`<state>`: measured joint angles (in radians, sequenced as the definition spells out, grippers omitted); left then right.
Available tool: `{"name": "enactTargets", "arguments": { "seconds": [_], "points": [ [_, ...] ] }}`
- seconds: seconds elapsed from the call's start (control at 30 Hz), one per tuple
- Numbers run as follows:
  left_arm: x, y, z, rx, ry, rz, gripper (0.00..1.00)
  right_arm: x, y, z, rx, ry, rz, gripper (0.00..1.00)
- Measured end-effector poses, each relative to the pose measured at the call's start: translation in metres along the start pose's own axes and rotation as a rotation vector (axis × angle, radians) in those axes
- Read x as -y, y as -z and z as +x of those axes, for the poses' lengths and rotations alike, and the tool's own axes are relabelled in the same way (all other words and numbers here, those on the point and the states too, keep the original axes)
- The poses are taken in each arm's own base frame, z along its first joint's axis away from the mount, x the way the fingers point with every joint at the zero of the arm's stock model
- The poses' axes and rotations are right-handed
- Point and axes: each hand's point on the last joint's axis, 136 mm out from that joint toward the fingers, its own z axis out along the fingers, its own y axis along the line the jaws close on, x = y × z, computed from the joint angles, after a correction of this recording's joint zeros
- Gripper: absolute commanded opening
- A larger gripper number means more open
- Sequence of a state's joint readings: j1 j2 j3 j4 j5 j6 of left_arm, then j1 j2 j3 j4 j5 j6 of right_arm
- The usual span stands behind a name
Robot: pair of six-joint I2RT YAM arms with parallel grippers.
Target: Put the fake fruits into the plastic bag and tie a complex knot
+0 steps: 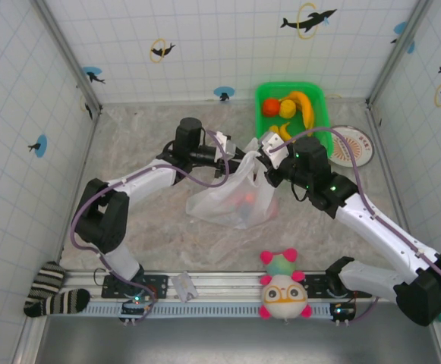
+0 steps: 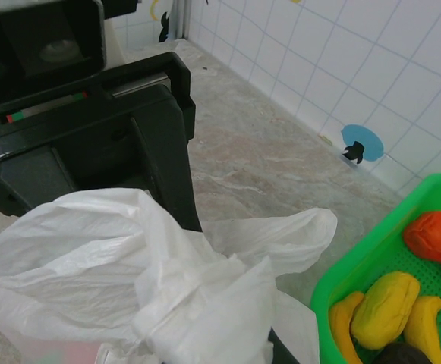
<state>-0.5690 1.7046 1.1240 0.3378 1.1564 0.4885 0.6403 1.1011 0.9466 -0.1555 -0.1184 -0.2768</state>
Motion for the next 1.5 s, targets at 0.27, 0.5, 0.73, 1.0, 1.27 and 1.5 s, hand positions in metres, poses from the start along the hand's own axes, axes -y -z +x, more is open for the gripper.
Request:
{"name": "enactTargets", "arguments": {
  "seconds": [0.27, 0.5, 0.73, 1.0, 1.27, 1.5],
  "points": [
    [-0.003, -0.004, 0.005, -0.002, 0.024, -0.002, 0.32, -0.001, 0.000, 0.000, 0.000, -0.002, -0.005, 0.00],
    [-0.005, -0.008, -0.001, 0.013, 0.025, -0.014, 0.37, -0.001, 0.000, 0.001, -0.003, -0.004, -0.002, 0.00],
    [-0.011, -0.007, -0.004, 0.018, 0.035, -0.040, 0.37, -0.001, 0.001, 0.007, -0.014, -0.006, 0.002, 0.00],
    [-0.012, -0.007, -0.010, 0.034, 0.042, -0.044, 0.34, -0.001, 0.003, 0.007, -0.009, -0.004, 0.007, 0.00],
    [-0.009, -0.007, -0.012, 0.045, 0.061, -0.023, 0.31, -0.001, 0.002, 0.009, -0.012, -0.005, 0.006, 0.00],
    [-0.008, -0.007, -0.012, 0.047, 0.075, -0.017, 0.12, -0.001, 0.002, 0.008, -0.007, -0.009, 0.006, 0.00]
  ]
}}
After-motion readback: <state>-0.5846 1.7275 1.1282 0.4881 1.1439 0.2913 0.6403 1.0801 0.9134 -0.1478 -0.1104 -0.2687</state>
